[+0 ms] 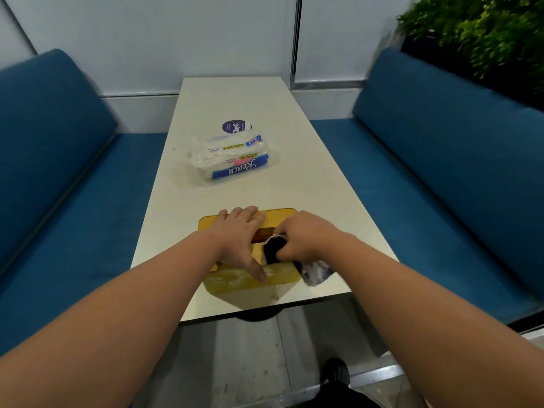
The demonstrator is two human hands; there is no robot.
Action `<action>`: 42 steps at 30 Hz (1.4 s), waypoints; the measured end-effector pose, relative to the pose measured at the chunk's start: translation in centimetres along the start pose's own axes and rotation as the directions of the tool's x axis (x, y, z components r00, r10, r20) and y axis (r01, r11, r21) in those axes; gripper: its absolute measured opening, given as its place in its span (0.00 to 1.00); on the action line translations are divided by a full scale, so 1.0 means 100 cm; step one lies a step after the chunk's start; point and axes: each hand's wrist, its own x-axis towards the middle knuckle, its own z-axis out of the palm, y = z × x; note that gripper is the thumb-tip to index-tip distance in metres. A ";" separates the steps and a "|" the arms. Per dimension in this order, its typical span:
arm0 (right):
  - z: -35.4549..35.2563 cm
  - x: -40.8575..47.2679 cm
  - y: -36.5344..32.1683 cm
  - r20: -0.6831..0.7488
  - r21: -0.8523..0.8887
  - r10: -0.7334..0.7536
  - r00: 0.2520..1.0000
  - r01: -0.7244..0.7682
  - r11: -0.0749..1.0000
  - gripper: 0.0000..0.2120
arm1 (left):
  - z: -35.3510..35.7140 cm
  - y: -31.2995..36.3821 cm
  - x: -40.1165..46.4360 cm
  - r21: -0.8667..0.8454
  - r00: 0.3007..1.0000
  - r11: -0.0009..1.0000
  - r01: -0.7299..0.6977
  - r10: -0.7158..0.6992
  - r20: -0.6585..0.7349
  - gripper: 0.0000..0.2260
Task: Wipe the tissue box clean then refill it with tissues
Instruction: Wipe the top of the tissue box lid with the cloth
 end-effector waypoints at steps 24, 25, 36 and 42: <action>-0.002 0.026 0.049 -0.100 0.094 0.106 0.989 -0.097 0.991 0.06 | 0.003 -0.002 -0.001 -0.020 1.000 1.000 -0.014 0.014 0.001 0.59; -0.002 0.023 0.050 -0.075 0.114 0.091 0.993 -0.082 0.990 0.06 | 0.003 -0.002 -0.001 -0.021 1.000 1.000 -0.017 0.017 0.001 0.59; -0.002 0.032 0.047 -0.167 -0.003 0.098 0.981 -0.100 0.995 0.03 | 0.001 -0.001 -0.002 -0.019 1.000 1.000 -0.012 0.012 -0.002 0.60; -0.003 0.031 0.036 -0.086 -0.037 0.020 0.996 -0.024 0.999 0.06 | 0.002 -0.001 -0.001 -0.003 1.000 1.000 -0.002 0.002 -0.009 0.60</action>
